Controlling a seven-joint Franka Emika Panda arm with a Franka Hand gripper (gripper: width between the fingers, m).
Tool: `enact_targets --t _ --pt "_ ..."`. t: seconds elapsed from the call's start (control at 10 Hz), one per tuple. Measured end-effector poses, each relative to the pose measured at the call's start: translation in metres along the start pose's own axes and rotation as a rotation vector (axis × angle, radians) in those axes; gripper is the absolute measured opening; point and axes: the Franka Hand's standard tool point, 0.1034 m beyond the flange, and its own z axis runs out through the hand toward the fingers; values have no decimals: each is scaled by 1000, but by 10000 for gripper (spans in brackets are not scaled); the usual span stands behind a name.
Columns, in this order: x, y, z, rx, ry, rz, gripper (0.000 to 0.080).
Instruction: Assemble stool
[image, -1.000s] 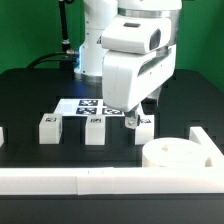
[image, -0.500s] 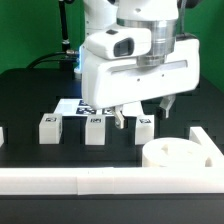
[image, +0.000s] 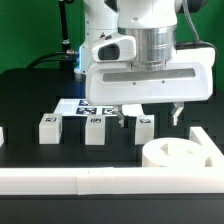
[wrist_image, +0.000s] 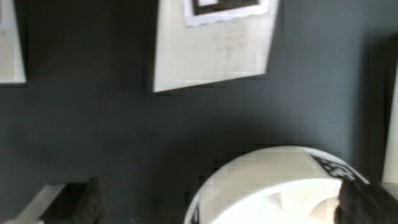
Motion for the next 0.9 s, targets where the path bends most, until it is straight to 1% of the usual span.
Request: enact_targets --t 0.1,0.2,0.3,0.4,0.5,0.6,0.7,0.8,0.9 --pt "-5 0 1 -2 -43 -9 649" --pt "-9 -3 3 -6 -45 68 649" --pt "-15 -2 7 -7 -67 66 649" --pt "-24 2 8 -6 -165 46 649" --pt "-28 3 7 -7 -287 46 649" --pt "-29 3 7 -9 -396 44 649" --pt "-29 3 9 -9 -479 40 649" --pt "-31 2 10 -4 -553 27 649" --pt "-39 1 9 -5 -674 22 649"
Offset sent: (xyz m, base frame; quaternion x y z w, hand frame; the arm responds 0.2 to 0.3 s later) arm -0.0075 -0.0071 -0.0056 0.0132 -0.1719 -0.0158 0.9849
